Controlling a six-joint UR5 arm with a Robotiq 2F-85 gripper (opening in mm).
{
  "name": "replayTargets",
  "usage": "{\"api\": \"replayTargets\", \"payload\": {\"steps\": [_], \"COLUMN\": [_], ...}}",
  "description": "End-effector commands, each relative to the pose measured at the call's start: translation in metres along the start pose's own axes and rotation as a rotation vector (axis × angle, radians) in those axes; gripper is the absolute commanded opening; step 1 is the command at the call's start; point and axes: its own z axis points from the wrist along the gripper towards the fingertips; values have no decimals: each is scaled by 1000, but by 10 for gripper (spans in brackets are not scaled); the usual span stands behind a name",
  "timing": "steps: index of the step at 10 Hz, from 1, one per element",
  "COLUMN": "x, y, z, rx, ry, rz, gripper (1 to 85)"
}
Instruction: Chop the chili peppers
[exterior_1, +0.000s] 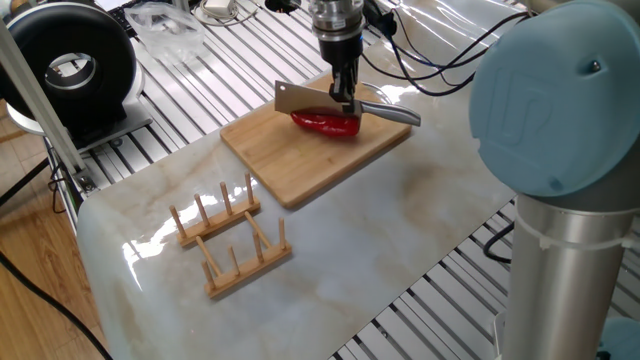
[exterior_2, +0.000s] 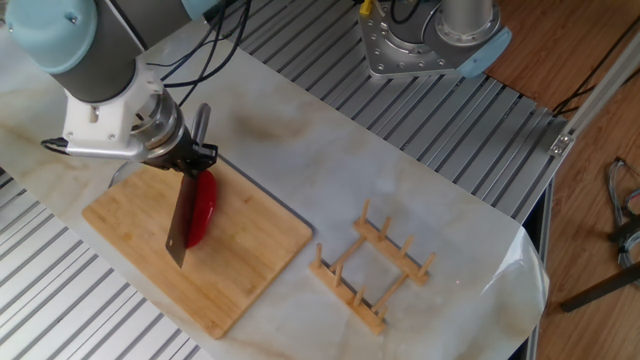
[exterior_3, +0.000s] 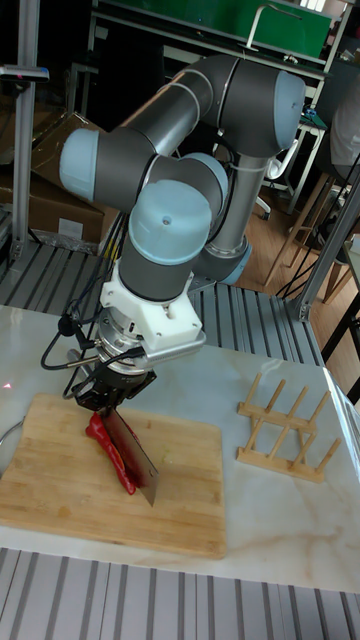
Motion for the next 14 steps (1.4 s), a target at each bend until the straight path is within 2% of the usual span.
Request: {"api": "replayTargets", "payload": {"steps": [1, 8, 11, 14], "x": [-3, -4, -8, -6], "y": [3, 6, 2, 4], "z": [4, -1, 10, 5], "rx": [-5, 27, 40, 33], "ry": [2, 77, 77, 73], "rz": [21, 26, 11, 2], "gripper": [13, 13, 13, 13]}}
